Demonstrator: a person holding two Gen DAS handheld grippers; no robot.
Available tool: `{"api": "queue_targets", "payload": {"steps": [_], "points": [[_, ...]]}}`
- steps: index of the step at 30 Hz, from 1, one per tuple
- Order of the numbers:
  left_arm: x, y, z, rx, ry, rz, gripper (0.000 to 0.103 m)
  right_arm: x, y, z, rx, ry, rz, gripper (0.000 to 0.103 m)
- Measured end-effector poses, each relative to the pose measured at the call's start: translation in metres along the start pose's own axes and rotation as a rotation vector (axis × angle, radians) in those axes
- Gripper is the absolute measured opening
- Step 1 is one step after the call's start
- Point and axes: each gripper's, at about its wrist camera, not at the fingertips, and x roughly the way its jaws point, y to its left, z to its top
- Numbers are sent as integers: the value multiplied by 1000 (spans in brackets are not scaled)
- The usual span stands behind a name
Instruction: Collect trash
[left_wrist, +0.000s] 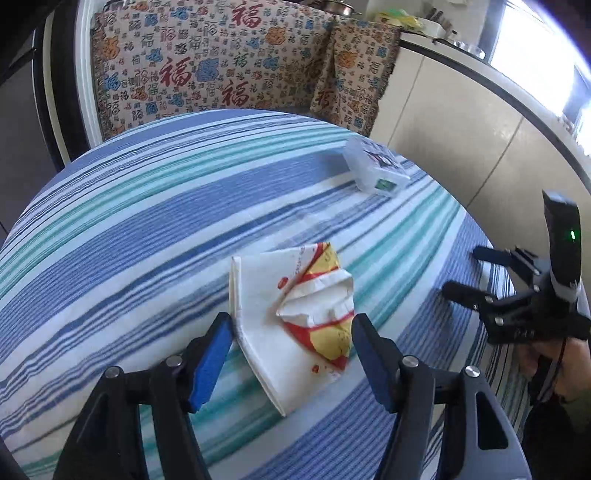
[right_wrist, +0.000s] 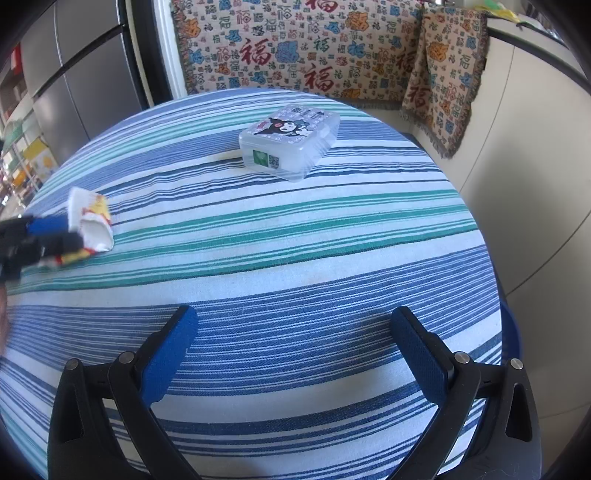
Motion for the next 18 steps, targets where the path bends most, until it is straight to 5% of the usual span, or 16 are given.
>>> {"api": "queue_targets", "payload": {"steps": [5, 11, 12, 14, 18], "points": [[-9, -4, -8, 3, -27, -38, 68, 0, 0, 0, 0, 0, 1, 103], [-11, 26, 7, -105, -90, -203, 65, 0, -1, 0, -1, -1, 5, 103], [-11, 26, 9, -98, -89, -208, 59, -1, -2, 0, -1, -4, 15, 103], [-7, 19, 11, -67, -66, -196, 24, -1, -10, 3, 34, -15, 47, 101], [-6, 6, 7, -43, -59, -137, 8, 4, -39, 40, 181, -17, 88, 97]]}}
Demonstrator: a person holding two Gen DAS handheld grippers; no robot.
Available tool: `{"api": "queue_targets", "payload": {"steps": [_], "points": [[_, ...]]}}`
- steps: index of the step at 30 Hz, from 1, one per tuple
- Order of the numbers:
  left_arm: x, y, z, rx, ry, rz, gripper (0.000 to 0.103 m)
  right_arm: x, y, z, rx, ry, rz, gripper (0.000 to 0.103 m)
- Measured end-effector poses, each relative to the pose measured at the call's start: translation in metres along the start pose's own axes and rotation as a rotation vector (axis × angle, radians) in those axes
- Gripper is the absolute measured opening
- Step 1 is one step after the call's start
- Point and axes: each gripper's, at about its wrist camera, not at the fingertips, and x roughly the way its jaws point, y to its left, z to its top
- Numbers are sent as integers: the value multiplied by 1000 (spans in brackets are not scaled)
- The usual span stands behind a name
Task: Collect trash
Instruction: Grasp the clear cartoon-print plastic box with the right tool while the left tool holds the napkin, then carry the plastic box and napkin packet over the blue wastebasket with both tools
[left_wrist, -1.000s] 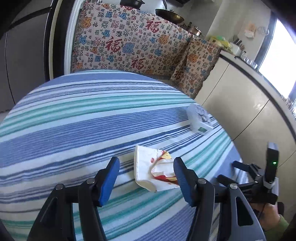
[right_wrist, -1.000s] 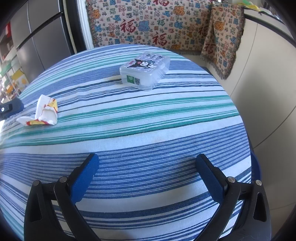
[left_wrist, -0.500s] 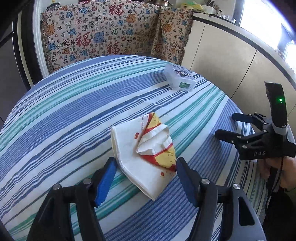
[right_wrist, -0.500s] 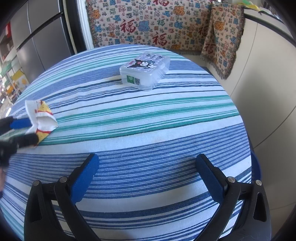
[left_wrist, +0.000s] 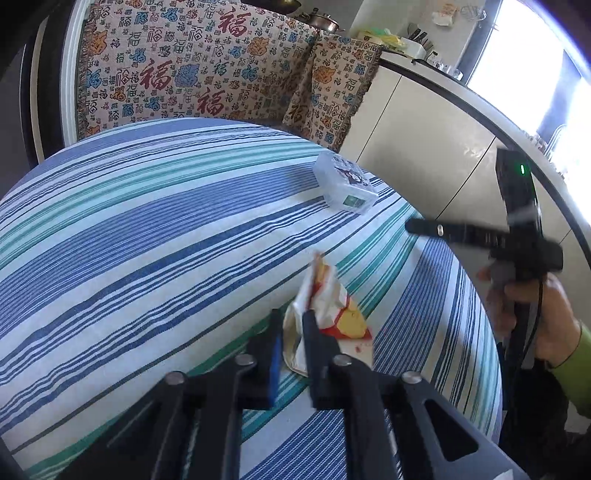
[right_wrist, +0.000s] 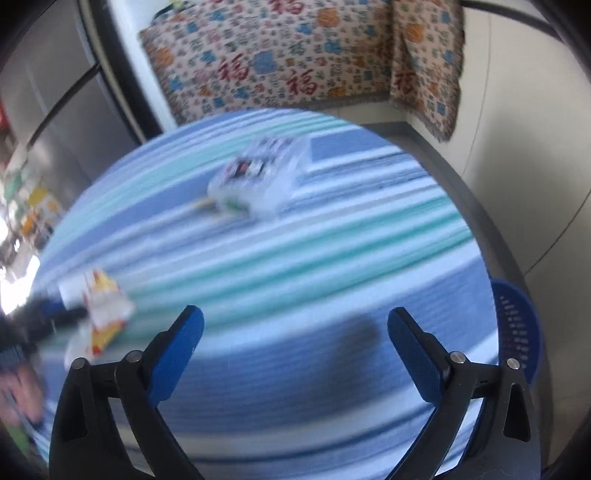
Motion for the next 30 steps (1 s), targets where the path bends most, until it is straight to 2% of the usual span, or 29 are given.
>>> {"api": "queue_targets", "payload": {"steps": [4, 8, 11, 13, 15, 21, 26, 30], "points": [[0, -10, -3, -23, -27, 66, 7, 15, 6, 54, 66, 10, 14, 97], [-6, -22, -6, -38, -61, 143, 6, 57, 31, 91, 94, 147, -33, 97], [-7, -29, -7, -54, -71, 184, 6, 86, 33, 98, 117, 234, -99, 95], [-9, -33, -8, -60, -73, 201, 6, 92, 27, 97, 134, 261, -100, 69], [-10, -38, -7, -63, -80, 207, 6, 80, 25, 96, 85, 235, -112, 64], [-6, -64, 6, -43, -93, 190, 6, 14, -1, 76, -7, 185, 8, 64], [12, -96, 22, -19, -85, 151, 6, -30, -35, 40, -11, 171, 58, 64], [28, -136, 34, 25, -76, 112, 6, -59, -68, 17, 13, 152, 75, 64]]}}
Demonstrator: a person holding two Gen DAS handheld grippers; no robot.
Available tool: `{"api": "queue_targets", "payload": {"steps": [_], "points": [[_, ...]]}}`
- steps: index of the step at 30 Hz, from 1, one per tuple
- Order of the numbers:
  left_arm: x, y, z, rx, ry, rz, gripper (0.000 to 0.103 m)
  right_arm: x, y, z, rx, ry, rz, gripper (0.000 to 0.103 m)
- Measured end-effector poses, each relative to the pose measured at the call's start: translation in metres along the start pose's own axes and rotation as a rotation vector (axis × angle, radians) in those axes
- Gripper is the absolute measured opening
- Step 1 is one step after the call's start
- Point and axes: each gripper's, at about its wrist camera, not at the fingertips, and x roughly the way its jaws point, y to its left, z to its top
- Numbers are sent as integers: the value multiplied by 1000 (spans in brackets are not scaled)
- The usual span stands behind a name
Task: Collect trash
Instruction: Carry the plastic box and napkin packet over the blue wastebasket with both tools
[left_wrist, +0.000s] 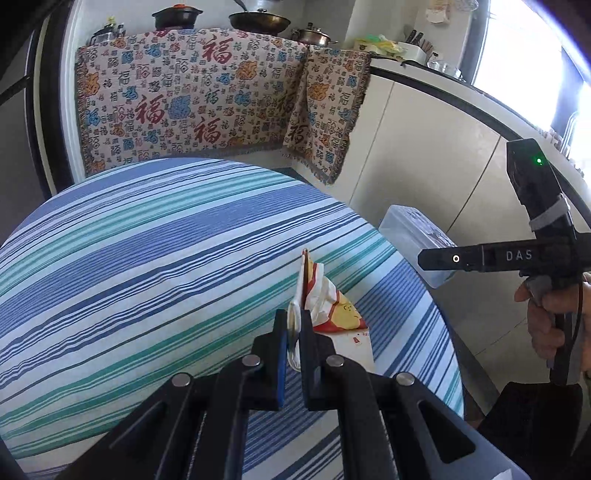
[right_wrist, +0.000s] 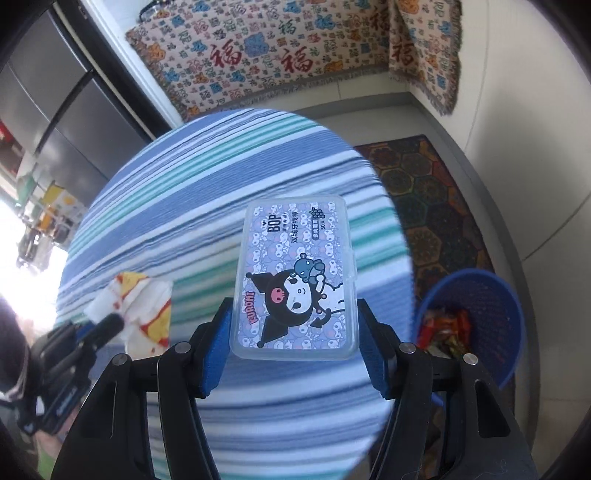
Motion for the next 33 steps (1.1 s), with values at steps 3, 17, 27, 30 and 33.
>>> {"api": "queue_targets", "payload": {"steps": [3, 17, 27, 30, 33], "points": [[13, -37, 13, 37, 3, -44, 6, -20, -33, -11, 32, -20, -11, 64], [128, -199, 33, 164, 148, -194, 6, -34, -201, -57, 244, -11, -159, 64], [225, -232, 30, 128, 258, -168, 6, 2, -272, -73, 365, 19, -167, 64], [246, -235, 28, 132, 279, -154, 6, 18, -283, -72, 388, 23, -152, 64], [259, -237, 20, 146, 300, -151, 11, 32, -290, -76, 391, 37, -150, 64]]}}
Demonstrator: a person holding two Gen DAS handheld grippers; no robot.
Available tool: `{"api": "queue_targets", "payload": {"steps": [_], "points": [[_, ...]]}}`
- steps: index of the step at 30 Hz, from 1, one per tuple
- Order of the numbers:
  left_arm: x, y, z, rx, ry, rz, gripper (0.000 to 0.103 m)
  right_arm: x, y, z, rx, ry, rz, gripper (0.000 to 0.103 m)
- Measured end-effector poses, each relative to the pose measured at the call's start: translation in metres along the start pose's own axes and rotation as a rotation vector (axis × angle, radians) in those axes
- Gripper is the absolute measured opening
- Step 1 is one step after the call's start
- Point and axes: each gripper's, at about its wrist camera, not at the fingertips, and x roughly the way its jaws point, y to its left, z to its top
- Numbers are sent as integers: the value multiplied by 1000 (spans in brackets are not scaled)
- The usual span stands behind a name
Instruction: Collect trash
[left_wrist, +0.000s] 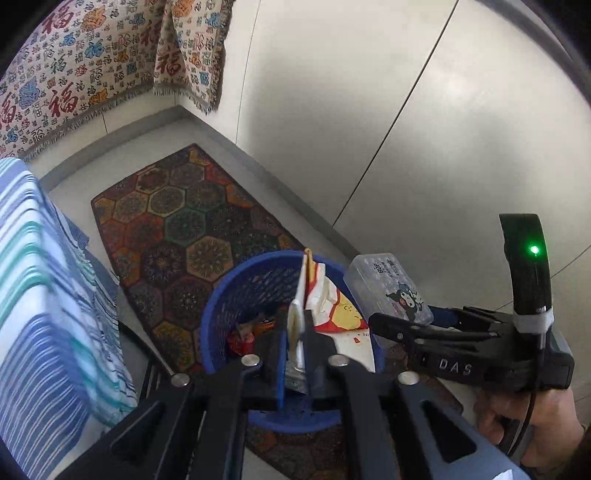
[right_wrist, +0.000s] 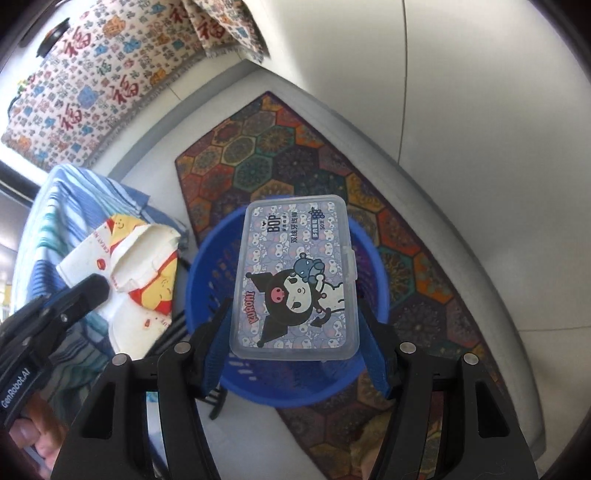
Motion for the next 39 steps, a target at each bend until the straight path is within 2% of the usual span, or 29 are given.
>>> {"api": "queue_targets", "payload": {"steps": [1, 3, 5, 7, 9, 11, 12, 13, 14, 16, 19, 20, 22, 24, 27, 31, 37, 39], "points": [[7, -1, 1, 6, 10, -6, 11, 1, -5, -2, -1, 1, 2, 65], [18, -2, 1, 8, 34, -5, 18, 9, -13, -6, -2, 3, -2, 66], [25, -1, 3, -1, 44, -16, 30, 14, -19, -9, 4, -3, -2, 71], [24, -1, 4, -2, 39, -18, 34, 14, -24, -14, 7, -15, -21, 81], [19, -3, 5, -2, 40, -31, 34, 7, -28, -17, 16, -35, -32, 86], [6, -9, 4, 22, 13, -46, 34, -3, -31, -17, 26, -55, -53, 88], [-3, -14, 4, 44, -7, -39, 37, -12, -32, -18, 30, -72, -62, 93], [-16, -19, 1, 68, -31, -29, 46, -19, -31, -17, 32, -86, -70, 99], [-31, -24, -2, 87, -61, -17, 57, -30, -30, -18, 35, -102, -83, 102], [-62, -33, -8, 112, -119, -15, 65, -51, -27, -20, 32, -132, -100, 102], [-110, -42, -25, 124, -172, -30, 86, -90, -16, -32, 16, -164, -116, 103], [-122, -45, -33, 129, -179, -40, 92, -106, -11, -39, 10, -179, -123, 103], [-140, -50, -48, 146, -133, -63, 103, -131, 1, -57, -6, -212, -149, 103], [-156, -53, -64, 140, -123, -55, 103, -156, 11, -79, -15, -234, -187, 103], [-177, -59, -86, 125, -132, 19, 103, -179, 25, -108, -6, -253, -235, 103], [-195, -63, -102, 129, -169, 135, 103, -202, 35, -135, 25, -277, -207, 103], [-223, -73, -112, 147, -212, 242, 103, -222, 54, -153, 0, -317, -199, 103], [-229, -78, -116, 166, -228, 258, 103, -228, 58, -157, -10, -332, -200, 103]]}}
